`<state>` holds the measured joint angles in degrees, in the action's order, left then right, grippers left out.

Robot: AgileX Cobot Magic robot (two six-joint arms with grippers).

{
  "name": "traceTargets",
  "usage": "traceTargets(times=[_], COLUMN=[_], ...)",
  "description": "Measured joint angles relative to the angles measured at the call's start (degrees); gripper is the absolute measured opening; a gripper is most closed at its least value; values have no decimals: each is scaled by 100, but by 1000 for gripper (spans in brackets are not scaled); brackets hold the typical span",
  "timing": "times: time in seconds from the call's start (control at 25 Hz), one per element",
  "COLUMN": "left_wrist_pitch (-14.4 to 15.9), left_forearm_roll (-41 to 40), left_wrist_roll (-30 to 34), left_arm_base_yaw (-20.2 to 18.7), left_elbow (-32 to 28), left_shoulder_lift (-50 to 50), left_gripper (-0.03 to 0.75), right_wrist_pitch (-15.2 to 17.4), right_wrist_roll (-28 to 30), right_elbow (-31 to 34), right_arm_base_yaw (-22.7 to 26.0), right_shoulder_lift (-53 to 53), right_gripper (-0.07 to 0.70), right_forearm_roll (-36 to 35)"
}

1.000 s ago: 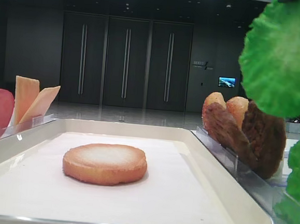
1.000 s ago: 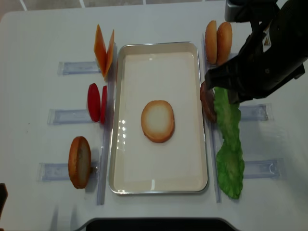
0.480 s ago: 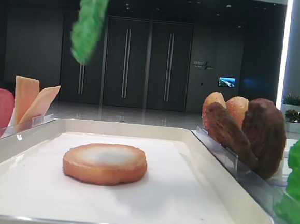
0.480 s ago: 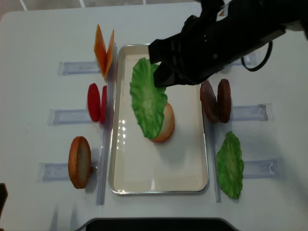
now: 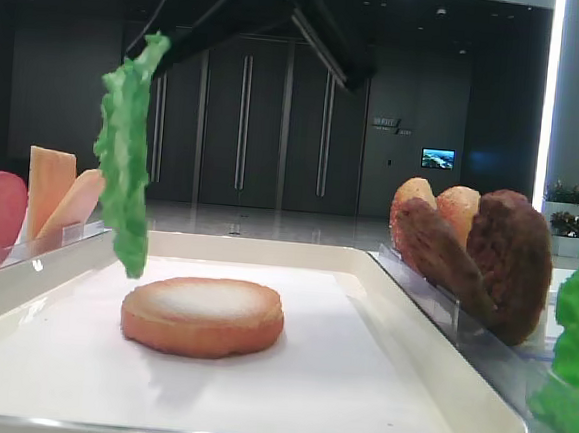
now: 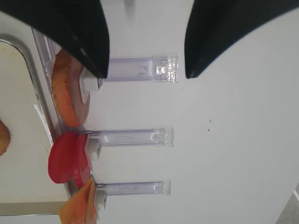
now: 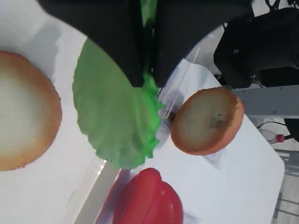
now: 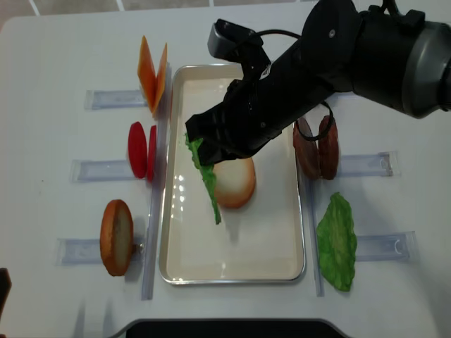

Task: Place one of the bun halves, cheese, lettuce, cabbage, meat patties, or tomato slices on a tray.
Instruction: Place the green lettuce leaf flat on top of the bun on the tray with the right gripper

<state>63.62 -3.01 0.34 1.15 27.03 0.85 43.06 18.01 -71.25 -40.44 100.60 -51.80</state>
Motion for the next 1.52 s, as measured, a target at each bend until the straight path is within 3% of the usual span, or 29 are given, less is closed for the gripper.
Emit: traceTargets(times=[0.32,0.72,1.52], left_wrist_pitch=[0,0,0], left_forearm_roll=[0,0,0], left_wrist_roll=[0,0,0], left_arm_base_yaw=[0,0,0], left_elbow=[0,0,0], left_shoulder_lift=[0,0,0], left_gripper=[359,281,275], right_wrist_pitch=[-236,-274,-312], right_wrist_roll=[432,708,760], right_elbow=[-4,-4,-12], right_arm_base_yaw=[0,224,267], right_shoulder_lift=[249,276,622], right_gripper=[18,17,17], right_forearm_roll=[-63,-131,-328])
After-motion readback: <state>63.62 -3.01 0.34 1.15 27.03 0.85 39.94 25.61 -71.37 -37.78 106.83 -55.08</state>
